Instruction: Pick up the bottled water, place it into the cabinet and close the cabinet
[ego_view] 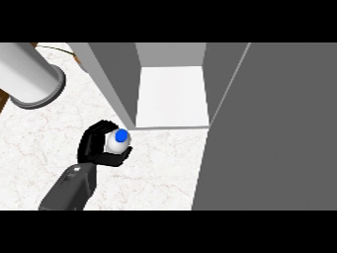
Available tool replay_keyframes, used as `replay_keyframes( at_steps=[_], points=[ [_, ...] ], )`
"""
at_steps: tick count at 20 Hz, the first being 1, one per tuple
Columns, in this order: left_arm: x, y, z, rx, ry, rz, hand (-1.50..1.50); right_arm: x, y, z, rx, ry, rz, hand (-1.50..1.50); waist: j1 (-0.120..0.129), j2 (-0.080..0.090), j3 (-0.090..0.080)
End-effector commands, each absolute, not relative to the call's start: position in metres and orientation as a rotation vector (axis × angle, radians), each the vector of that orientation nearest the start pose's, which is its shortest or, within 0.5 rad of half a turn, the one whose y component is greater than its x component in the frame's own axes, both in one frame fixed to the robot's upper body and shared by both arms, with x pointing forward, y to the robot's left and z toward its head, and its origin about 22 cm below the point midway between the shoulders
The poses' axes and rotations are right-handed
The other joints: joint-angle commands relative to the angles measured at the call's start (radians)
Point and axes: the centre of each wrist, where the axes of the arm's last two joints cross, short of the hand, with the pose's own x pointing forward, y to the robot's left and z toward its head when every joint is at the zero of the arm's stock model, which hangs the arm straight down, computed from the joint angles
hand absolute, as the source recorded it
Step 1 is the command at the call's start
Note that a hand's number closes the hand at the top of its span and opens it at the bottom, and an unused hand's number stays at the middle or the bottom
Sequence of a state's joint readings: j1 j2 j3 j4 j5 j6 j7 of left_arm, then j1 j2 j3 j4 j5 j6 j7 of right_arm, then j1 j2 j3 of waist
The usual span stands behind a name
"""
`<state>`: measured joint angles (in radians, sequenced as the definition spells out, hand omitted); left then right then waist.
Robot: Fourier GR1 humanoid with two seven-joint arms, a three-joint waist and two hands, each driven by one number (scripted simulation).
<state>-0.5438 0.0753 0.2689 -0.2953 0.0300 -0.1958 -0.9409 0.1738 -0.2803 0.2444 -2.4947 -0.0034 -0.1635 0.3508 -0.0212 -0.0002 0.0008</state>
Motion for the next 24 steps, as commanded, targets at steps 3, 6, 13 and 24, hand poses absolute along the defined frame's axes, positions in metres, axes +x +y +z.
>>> replay_keyframes(
  at_steps=[3, 6, 13, 24],
  points=[
    [0.301, 0.200, -0.134, -0.376, -1.759, 0.144, 1.50, 0.105, -0.228, 0.193, 0.072, -1.962, 0.128, -1.50, 0.001, -0.005, -0.001],
    [0.326, 0.188, -0.113, -0.403, -1.763, 0.130, 1.50, 0.103, -0.239, 0.189, 0.063, -1.970, 0.141, -1.50, -0.017, -0.005, 0.000],
    [0.345, 0.174, -0.094, -0.411, -1.765, 0.112, 1.50, 0.126, -0.259, 0.183, 0.007, -1.967, 0.130, -1.50, -0.012, -0.011, 0.002],
    [0.376, 0.153, -0.057, -0.404, -1.769, 0.087, 1.50, 0.138, -0.270, 0.163, 0.028, -1.950, 0.104, -1.50, -0.058, -0.013, 0.002]
  ],
)
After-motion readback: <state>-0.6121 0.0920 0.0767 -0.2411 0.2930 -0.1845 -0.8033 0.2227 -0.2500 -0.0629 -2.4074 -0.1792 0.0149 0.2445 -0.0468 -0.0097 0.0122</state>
